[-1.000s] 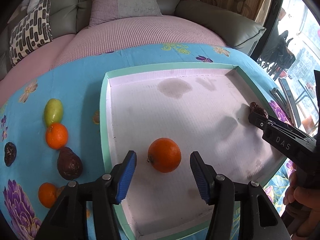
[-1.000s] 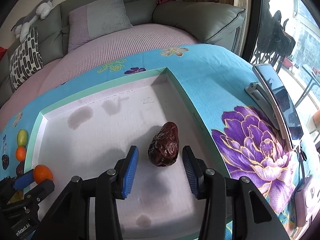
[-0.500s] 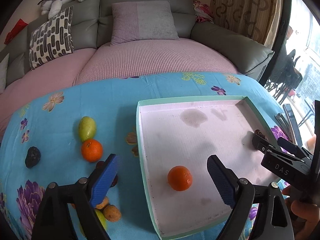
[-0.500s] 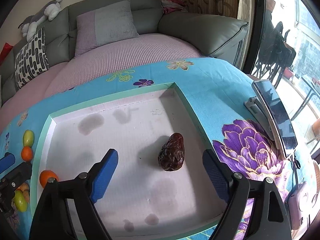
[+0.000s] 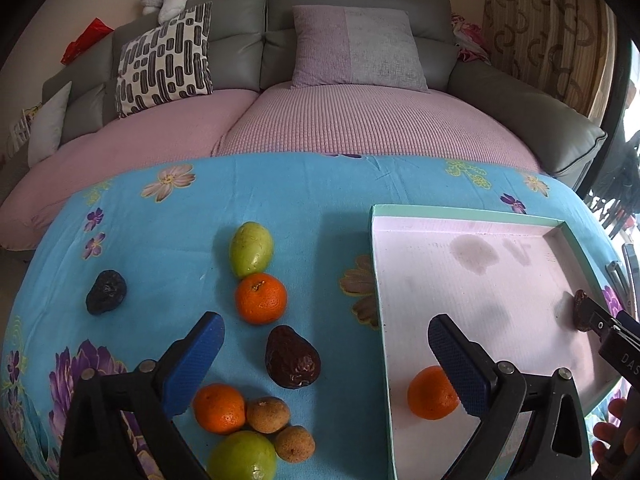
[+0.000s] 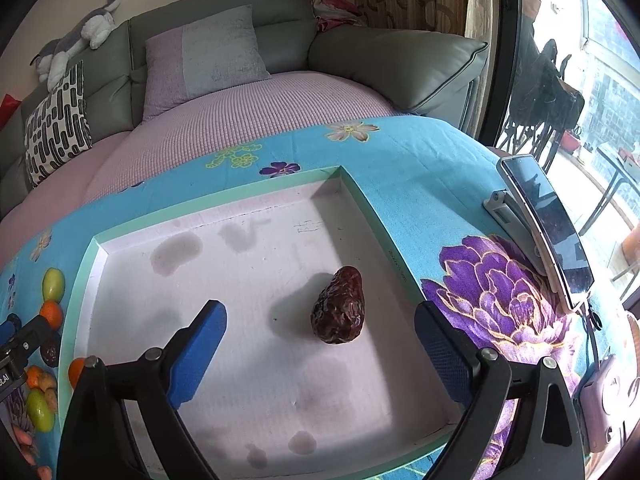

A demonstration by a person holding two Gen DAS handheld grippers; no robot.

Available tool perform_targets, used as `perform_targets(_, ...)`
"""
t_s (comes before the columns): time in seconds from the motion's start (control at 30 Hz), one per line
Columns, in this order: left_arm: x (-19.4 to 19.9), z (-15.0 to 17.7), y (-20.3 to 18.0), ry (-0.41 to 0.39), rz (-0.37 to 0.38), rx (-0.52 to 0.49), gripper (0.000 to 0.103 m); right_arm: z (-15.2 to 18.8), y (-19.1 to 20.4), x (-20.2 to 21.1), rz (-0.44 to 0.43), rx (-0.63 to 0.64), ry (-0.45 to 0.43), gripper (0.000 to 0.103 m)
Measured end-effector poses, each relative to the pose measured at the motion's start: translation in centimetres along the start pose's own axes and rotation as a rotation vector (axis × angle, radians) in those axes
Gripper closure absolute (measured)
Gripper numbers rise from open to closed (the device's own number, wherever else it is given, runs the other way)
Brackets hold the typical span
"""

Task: Organize fruits
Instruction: 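Move both tools back toward the remaining fruits beside the tray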

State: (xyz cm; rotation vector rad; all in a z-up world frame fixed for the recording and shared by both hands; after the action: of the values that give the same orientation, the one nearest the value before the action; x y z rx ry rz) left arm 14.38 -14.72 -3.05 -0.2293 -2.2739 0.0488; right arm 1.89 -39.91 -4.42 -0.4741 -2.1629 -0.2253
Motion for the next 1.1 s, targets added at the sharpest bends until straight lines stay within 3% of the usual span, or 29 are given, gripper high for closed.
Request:
perform_targets(0.2, 1.2, -0.8, -0.2, -0.08, 0.066, -0.002, 0.0, -1.1, 0.8, 1.0, -0.019, -0.001, -0.072, 0.007)
perform_targets(0.47, 1.8, -1.3, 0.6, -0.074, 0.117, 0.01, 0.0, -1.7, 2.7, 1.1, -0.083, -0.017, -0.083, 0.007)
perform_targets(0.6, 2.0, -1.5, 2.1, -0.088, 0.068, 0.003, 0.0, -1.8, 4.4, 1.1, -0.071, 0.038, -0.077, 0.007)
perform_targets(0.8, 2.5, -2.1, 6.1, -0.103, 0.031, 0.08, 0.0, -2.6, 7.7, 1.8, -0.117, 0.062, -0.136, 0.007)
perform_targets(1.1, 4.3, -2.6, 16.0, -0.162, -0.137, 0.242, 0.0, -3.2, 15.0, 3.2, -0.226, 0.185, -0.201, 0.007)
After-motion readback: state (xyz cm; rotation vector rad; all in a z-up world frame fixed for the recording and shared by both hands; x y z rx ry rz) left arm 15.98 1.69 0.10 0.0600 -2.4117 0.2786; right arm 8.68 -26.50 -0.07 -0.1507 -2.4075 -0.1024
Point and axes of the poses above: each gripper's, at about its wrist camera, not at the fingertips, and x roughly against the way its jaws point, y to its left, z to its underside, the point moved 8 cm from there along -x, roughly the way its jaws point, and after that the axes turned 6 degrees about x, right-handed, at the moved point
